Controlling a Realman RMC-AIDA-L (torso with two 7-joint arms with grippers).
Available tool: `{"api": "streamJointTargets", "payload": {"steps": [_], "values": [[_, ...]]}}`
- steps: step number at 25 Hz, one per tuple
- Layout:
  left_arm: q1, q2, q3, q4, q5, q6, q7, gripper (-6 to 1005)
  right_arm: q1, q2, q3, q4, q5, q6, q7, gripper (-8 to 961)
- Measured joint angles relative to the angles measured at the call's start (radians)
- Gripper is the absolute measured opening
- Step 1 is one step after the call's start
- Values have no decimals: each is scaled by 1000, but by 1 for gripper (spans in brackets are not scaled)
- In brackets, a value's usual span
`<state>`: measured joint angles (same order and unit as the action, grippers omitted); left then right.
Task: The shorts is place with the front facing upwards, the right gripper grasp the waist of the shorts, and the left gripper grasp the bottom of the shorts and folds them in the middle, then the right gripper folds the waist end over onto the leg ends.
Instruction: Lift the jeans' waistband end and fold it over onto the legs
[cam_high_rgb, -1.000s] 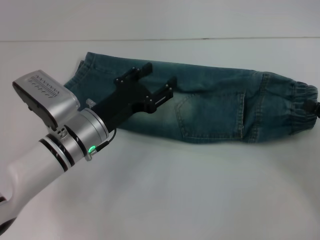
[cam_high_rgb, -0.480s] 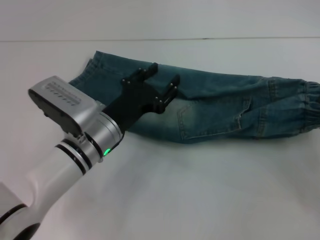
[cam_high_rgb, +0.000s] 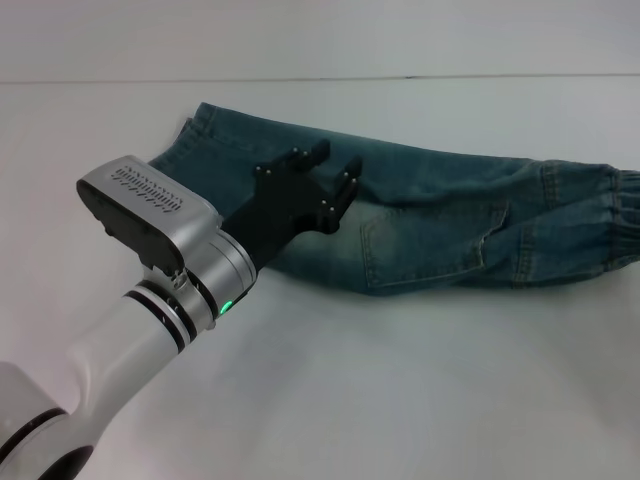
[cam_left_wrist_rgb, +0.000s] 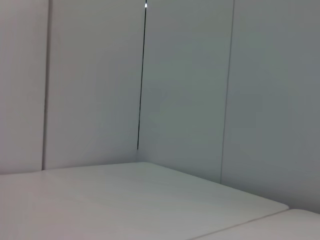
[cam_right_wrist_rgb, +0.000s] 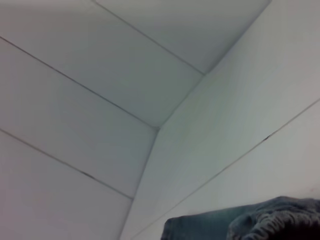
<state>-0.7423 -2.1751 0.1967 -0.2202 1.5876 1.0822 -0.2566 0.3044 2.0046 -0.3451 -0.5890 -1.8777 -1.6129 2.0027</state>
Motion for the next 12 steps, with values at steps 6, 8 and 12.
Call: {"api": "streamJointTargets", "payload": {"steps": [6,8,12], "values": [[-6,0,-65,-33,3,-39,101,318,0,1,6,-5,1,-72,13,52],[-14,0,-69,-48,7,-53,133,295,0,-3,9,-5,5,-98,12,52],[-34,0,-65,-96,15,-97,190,214,13,-9,12,-13,30,-171,15,52]]}}
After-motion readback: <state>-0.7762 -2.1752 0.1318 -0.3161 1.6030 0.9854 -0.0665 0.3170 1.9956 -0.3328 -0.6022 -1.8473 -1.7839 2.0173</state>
